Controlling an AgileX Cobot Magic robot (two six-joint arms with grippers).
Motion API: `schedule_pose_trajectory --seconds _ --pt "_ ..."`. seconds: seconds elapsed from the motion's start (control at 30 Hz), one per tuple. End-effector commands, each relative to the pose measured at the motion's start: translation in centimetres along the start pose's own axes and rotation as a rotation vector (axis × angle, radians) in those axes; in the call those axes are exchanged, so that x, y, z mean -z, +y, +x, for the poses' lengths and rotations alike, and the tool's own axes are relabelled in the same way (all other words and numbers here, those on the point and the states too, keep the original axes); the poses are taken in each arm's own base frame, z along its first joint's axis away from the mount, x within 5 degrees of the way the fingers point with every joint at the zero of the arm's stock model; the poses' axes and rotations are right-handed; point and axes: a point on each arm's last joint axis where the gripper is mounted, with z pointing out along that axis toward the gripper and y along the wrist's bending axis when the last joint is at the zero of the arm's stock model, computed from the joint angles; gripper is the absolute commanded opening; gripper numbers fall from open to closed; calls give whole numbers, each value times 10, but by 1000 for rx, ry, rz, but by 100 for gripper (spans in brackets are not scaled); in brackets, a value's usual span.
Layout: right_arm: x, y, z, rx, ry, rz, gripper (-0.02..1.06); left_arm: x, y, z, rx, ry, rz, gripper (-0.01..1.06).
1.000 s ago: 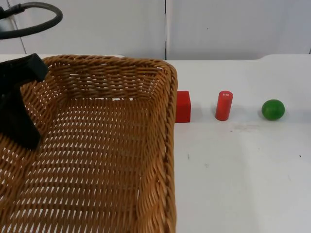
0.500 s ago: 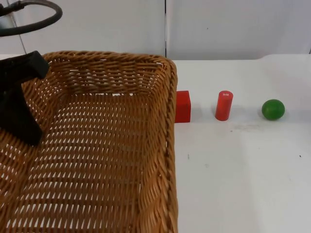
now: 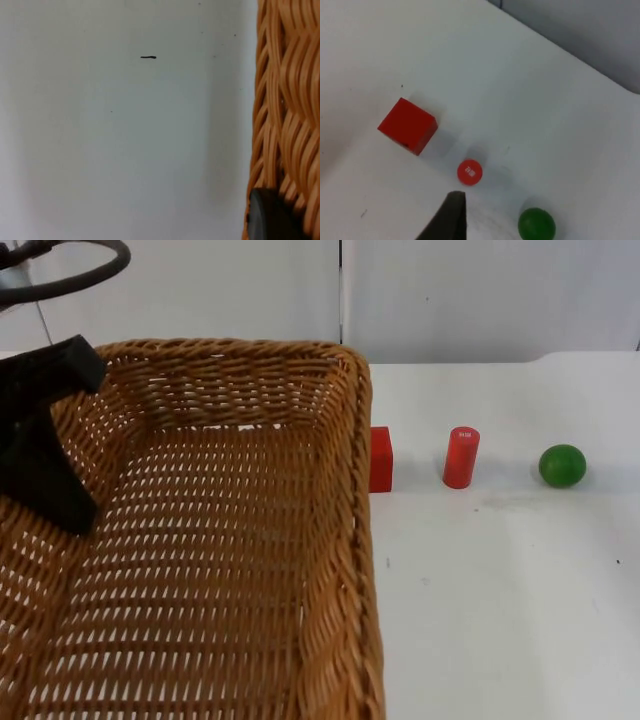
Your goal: Pick up the basket with the left hand and place the object to the left of the red cylinder into the basket with the right hand.
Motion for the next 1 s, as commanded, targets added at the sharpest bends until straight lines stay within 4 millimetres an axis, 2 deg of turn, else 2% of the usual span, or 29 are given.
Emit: schedule_pose_trajectory --seconds 0.0,0.27,0.3,0.47,0.5,0.7,0.73,0.83,0.9,0.97 --pt "-11 4 -5 60 28 -19 105 4 -6 -1 13 -19 46 0" --pt "-72 26 -6 346 109 -101 105 4 -6 -1 12 -21 55 0" --pt "-72 26 -6 346 109 -101 105 4 -6 -1 12 -21 55 0" --pt "-102 33 -3 453 89 -146 105 4 -6 -2 13 -28 53 0" --pt "-102 33 -3 453 89 -146 105 4 -6 -2 13 -28 53 0" --pt "-136 52 -1 531 40 -208 105 4 -6 -2 14 -35 53 0" --pt "-136 52 -1 531 40 -208 105 4 -6 -2 14 -35 53 0" --pt "-159 63 6 594 51 -246 105 4 -6 -2 15 -33 56 0" --pt "-161 64 6 601 50 -255 105 4 -6 -2 15 -31 56 0" --pt "-175 67 12 629 56 -282 105 4 -6 -2 16 -34 57 0"
